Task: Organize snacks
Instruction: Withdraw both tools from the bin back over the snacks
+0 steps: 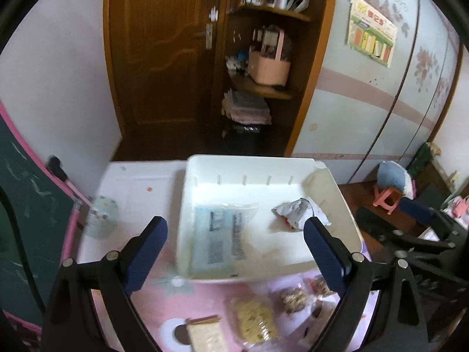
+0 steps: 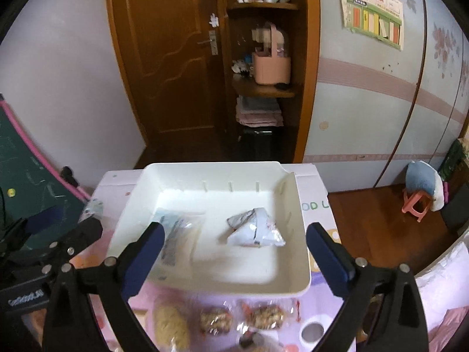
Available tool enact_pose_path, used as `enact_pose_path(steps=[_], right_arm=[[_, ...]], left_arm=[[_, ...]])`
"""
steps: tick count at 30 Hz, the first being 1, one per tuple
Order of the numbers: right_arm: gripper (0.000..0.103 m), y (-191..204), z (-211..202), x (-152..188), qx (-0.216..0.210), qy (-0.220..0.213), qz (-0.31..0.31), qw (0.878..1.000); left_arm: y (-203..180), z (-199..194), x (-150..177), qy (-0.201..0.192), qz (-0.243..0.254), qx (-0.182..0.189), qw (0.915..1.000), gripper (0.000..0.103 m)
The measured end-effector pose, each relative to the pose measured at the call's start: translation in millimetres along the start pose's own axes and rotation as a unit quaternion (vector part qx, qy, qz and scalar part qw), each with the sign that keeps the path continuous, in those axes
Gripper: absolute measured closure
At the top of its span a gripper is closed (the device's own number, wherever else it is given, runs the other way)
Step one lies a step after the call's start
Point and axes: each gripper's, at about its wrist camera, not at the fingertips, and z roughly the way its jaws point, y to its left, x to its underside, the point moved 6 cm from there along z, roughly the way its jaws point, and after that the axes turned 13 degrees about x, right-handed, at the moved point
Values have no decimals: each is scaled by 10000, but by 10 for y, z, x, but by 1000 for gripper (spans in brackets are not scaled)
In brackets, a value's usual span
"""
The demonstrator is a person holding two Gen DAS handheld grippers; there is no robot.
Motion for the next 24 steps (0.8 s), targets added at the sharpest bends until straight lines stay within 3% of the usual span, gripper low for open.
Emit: enact_pose_path(steps=[6,14,18,22,24], right_arm=[[5,-58,-611,151,-142,-114,-49,9998],[5,-334,-1272,259,484,-643,183,9966],[5,-388,-1473,323,638,-840,60,9944],[5,-480,-1672,456,762,-1062,13,9914],[5,-556,-1713,574,615,-994,72,9931]], left_arm=[[-122,-571,149,-114,196,58,9997,9],[-251,-1298,244,-497,483,-44,9976,9],[-293,-1513,297,-455,502,45,9977,1],[-305,-1654,440,-285,370,188,9987,1],[-296,-1684,538,-222,356,219,9989,1]])
